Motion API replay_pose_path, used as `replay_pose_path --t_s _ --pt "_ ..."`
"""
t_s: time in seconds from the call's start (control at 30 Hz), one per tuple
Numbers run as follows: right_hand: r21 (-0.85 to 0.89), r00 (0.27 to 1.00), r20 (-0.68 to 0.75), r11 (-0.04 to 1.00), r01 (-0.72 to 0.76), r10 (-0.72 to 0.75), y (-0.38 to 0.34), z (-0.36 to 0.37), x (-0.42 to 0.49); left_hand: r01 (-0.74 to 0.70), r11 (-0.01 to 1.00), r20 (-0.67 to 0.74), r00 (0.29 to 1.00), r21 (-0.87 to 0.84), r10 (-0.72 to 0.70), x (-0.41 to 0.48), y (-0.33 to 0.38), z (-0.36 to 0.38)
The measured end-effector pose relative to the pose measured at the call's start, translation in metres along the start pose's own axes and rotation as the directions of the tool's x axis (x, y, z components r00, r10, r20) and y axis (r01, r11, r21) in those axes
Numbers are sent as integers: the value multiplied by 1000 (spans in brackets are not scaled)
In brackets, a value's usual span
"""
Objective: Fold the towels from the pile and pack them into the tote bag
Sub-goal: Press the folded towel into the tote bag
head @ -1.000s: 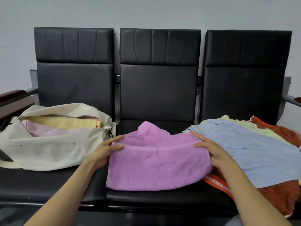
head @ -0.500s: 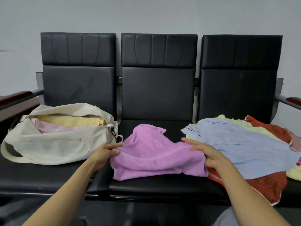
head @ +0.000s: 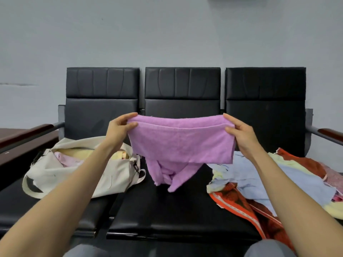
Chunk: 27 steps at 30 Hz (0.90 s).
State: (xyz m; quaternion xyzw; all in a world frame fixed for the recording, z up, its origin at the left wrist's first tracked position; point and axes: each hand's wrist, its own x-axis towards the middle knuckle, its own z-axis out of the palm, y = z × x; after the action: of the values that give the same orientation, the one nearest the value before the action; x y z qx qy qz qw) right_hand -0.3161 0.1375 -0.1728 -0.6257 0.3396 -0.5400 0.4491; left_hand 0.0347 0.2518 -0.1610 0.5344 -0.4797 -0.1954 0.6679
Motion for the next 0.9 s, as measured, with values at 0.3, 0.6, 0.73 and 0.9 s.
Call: replay_pose_path --t_s 0.3,0.6,0.73,0.9 --pt "116 982 -111 980 163 -151 -61 7 0 -123 992 -20 992 -35 122 11 72 -3" --pt "150 993 -70 983 102 -92 -67 10 15 -77 996 2 997 -49 77 27 71 -5" --pt "407 991 -126 908 98 -50 -69 14 24 -56 989 85 994 -138 68 32 72 -4" --pt "625 982 7 766 -152 189 -73 10 29 11 959 123 992 -283 25 32 68 -3"
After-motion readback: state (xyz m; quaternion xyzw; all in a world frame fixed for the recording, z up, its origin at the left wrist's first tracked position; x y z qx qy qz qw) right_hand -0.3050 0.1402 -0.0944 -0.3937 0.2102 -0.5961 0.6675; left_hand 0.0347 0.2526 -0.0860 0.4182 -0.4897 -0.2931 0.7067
